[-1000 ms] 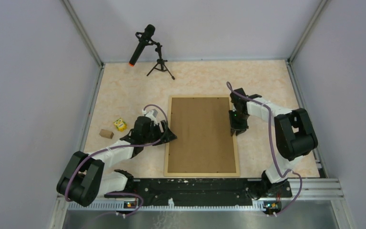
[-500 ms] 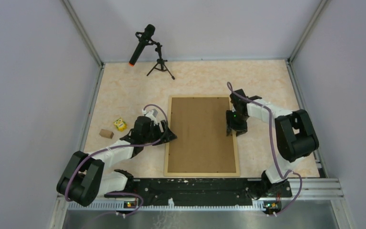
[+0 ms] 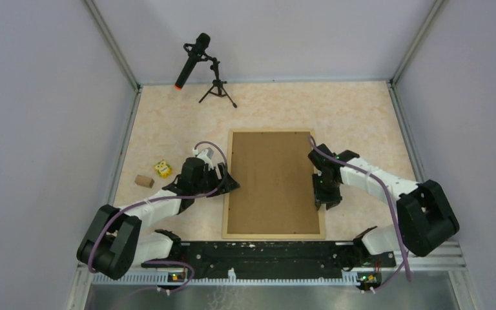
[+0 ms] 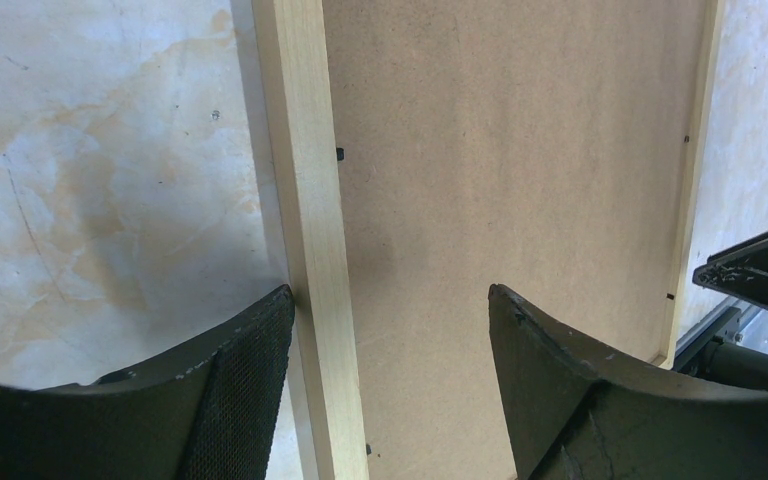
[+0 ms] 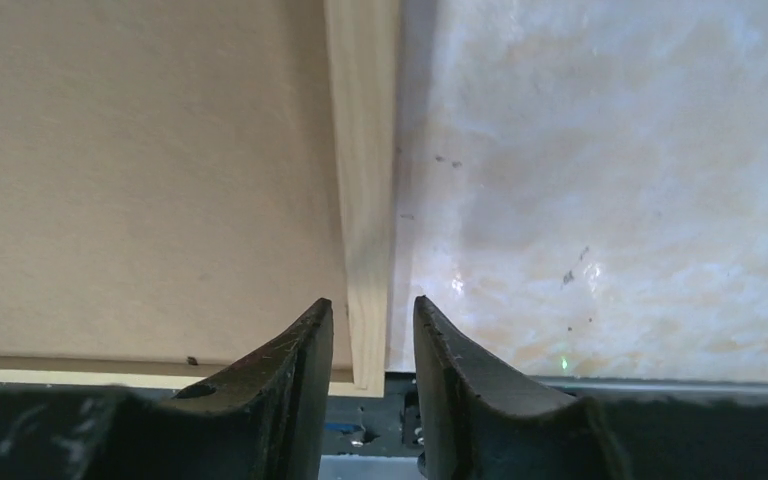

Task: Put the photo into the frame
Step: Install the photo frame at the center of the board.

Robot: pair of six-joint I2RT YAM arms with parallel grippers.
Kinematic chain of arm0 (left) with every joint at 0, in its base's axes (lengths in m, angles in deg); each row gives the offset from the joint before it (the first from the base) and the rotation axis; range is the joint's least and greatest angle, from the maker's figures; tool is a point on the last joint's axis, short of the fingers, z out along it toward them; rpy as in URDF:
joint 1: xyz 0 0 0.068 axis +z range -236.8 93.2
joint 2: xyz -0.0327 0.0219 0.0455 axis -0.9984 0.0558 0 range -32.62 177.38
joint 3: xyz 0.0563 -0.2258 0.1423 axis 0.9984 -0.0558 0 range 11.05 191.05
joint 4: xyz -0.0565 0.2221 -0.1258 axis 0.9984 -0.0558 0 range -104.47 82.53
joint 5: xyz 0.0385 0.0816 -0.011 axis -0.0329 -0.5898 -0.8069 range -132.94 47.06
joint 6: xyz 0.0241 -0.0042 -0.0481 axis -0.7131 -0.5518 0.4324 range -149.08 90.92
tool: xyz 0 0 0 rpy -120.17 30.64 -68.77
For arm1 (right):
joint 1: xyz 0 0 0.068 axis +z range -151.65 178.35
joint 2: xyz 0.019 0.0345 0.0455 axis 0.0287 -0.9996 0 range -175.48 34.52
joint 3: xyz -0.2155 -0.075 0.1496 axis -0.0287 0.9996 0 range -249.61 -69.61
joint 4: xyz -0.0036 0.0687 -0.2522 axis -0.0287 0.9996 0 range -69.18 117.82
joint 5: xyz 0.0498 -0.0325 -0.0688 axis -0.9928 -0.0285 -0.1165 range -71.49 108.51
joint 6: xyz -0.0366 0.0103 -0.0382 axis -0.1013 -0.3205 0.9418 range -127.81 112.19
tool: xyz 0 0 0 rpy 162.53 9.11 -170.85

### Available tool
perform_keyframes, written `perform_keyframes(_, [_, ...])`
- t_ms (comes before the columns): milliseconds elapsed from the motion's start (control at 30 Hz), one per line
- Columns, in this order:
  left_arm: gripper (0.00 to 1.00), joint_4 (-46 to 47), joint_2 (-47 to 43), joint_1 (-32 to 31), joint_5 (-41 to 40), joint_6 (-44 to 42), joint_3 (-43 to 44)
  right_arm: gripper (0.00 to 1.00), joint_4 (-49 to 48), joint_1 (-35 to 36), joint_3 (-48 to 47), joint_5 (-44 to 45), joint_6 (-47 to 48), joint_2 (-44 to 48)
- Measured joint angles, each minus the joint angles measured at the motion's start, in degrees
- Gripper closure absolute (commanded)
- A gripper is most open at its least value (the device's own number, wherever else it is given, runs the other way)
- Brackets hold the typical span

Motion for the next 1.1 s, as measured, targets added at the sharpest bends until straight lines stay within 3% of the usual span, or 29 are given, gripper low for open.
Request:
perform_keyframes(167, [0.24,0.09,0.0,0.02,0.0,0.0,-0.02,0.72,2.23,0.94,1.79,0.61,-1.92,1.79])
perform_keyframes(1100, [0.24,0.79,-0.02,0.07,0.04,0.0,-0.35,0.72,1.7,4.5,5.07,-0.11,-5.97,1.42])
